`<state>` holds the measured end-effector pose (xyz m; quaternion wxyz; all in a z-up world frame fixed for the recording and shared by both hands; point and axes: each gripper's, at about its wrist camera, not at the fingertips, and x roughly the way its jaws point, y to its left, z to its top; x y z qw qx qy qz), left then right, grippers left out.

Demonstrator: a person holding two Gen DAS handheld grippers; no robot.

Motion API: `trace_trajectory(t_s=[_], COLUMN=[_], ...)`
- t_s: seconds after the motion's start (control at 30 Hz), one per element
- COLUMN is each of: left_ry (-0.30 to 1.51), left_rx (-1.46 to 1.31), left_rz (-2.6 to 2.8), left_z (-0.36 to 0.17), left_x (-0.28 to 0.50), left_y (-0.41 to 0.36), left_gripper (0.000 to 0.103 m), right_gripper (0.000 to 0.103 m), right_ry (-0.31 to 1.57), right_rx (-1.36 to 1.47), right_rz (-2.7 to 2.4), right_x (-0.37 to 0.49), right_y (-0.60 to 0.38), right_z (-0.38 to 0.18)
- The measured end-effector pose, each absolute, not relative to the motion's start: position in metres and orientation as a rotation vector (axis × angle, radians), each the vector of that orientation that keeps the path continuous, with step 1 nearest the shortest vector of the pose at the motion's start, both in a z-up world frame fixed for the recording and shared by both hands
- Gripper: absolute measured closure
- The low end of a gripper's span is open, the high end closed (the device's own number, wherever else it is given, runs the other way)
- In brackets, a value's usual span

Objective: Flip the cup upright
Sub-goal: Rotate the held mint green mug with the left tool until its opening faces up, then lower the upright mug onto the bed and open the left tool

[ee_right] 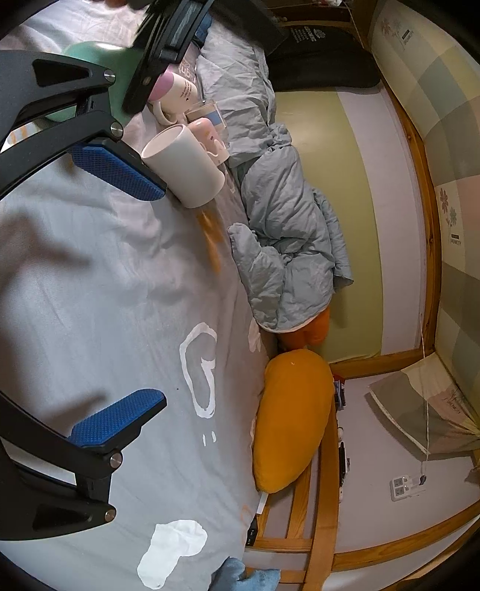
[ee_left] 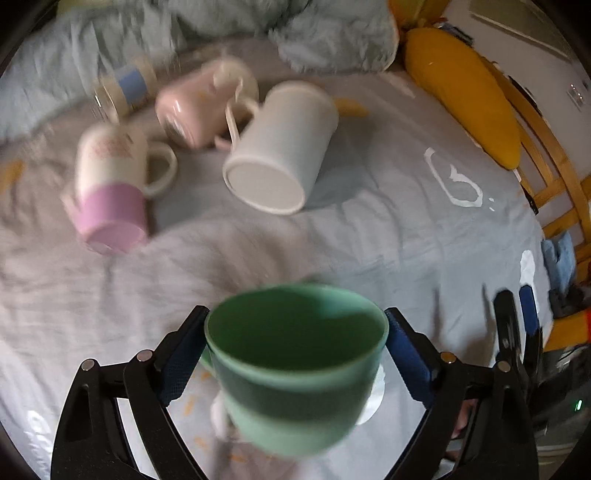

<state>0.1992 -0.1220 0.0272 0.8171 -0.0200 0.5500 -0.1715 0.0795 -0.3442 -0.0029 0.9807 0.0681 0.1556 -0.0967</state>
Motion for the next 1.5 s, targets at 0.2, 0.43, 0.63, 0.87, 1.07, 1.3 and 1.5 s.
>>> trace_trajectory(t_s=[0.2,0.43,0.63,0.87,1.07,1.3,1.5], left_ry=[1.012,0.916,0.898,0.785,0.724,0.758,0.656], left_rx=[0.055,0.063,0.064,0.101,0.046,0.05,0.01], left_rz=[-0.307,-0.212,-0.195,-0.198,-0.204,-0.209,-0.212], left_z=[0.061,0.061,0.042,0.028,0.031,0.016,0.027], left_x=[0.155,0.136,0.131,0.125,0.125,0.135,0.117], left_y=[-0.115,-0.098,-0.09,-0.09,-0.081,-0.083,-0.069], left_gripper=[0.012,0.012,0.012,0.011,0.012,0.01,0.001], right_gripper=[0.0,0.0,0.0,0.0,0.0,0.0,0.0], right_ry=[0.322,0.312,0.299,0.298,0.259,0.262,0.26], right_rx=[0.13,0.125,0.133,0.117,0.086,0.028,0.029], right_rz=[-0.197,-0.21,-0.206,-0.198,-0.156,-0.142,-0.129], right_x=[0.08,0.078,0.075,0.074,0.069,0.071,0.071], right_y=[-0.343,-0.344,-0.345,-0.344,-0.336,-0.323,-0.32], right_z=[-0.004,-0.005,-0.004,-0.003,0.001,0.003,0.003])
